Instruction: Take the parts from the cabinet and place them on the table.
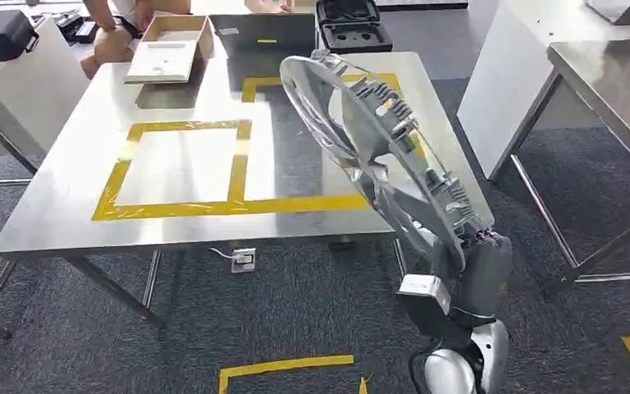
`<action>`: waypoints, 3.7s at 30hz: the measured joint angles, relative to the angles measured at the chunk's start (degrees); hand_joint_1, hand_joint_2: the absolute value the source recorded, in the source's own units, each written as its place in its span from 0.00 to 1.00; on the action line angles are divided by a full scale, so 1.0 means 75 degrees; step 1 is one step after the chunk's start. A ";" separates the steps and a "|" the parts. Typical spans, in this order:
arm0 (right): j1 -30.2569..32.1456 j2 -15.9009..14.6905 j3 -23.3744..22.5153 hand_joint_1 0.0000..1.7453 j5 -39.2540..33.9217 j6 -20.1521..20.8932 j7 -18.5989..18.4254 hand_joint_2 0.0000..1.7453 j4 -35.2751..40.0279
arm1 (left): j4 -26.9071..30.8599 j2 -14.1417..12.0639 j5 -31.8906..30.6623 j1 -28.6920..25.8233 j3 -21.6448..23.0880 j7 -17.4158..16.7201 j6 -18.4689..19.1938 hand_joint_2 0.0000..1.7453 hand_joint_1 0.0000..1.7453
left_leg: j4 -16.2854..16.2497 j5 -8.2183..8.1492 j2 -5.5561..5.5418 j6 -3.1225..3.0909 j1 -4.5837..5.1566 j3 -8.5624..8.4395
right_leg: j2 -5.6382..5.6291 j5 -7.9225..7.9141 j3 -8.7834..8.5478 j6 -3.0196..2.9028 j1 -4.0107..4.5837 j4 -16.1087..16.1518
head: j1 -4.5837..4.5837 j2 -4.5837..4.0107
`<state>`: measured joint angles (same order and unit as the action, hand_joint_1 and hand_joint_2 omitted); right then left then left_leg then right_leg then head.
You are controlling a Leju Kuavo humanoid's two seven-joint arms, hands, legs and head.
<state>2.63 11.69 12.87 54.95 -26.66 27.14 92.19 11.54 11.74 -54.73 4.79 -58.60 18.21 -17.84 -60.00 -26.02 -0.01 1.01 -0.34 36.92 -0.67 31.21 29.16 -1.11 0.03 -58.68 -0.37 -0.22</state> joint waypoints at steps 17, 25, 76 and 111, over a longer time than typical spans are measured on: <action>-0.1991 -0.0816 0.0530 1.00 0.2040 0.0720 -0.0962 0.00 -0.1778 | -0.0020 0.0044 -0.0131 0.0065 -0.0003 0.0175 0.0058 0.00 0.00 | 0.0068 -0.0632 -0.0118 -0.0086 -0.0006 -0.1034 | 0.0020 -0.1062 0.1269 0.0046 0.0091 -0.0019 | -0.0073 0.0000; -0.3244 -0.1087 0.0682 1.00 0.3334 0.0367 -0.1591 0.00 -0.4061 | -0.0038 0.0044 -0.0268 0.0113 0.0003 0.0219 0.0280 0.00 0.00 | -0.2048 -0.1440 -0.0079 0.0160 -0.0033 0.0313 | 0.0032 -0.0894 0.0897 -0.0189 0.0037 0.0088 | -0.0023 0.0000; -0.4922 -0.1888 0.3596 0.00 0.4618 -0.1801 -0.3316 0.00 -0.8696 | -0.0041 -0.0006 -0.0405 0.0195 0.0003 -0.0219 0.0216 0.00 0.00 | 0.0185 -0.0010 -0.0052 -0.0125 -0.0019 -0.0351 | 0.0017 -0.0744 0.0696 0.0082 0.0087 0.0132 | -0.0041 0.0003; -0.3679 -0.1419 0.1393 0.00 -0.3632 -0.1690 0.1720 0.00 -0.5053 | -0.0038 -0.0052 -0.0580 0.0121 0.0067 -0.0175 0.0125 0.00 0.00 | 0.0193 -0.0005 -0.0051 -0.0106 -0.0020 -0.0357 | 0.0015 -0.0733 0.0700 0.0063 0.0088 0.0125 | -0.0041 0.0003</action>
<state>-24.96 1.05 23.32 27.71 -39.34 40.04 54.29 11.26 11.34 -59.08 5.69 -58.10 16.90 -16.90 -58.56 -26.05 -0.39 0.22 -0.50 34.24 -0.55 25.71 34.41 -0.64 0.69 -57.74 -0.68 -0.20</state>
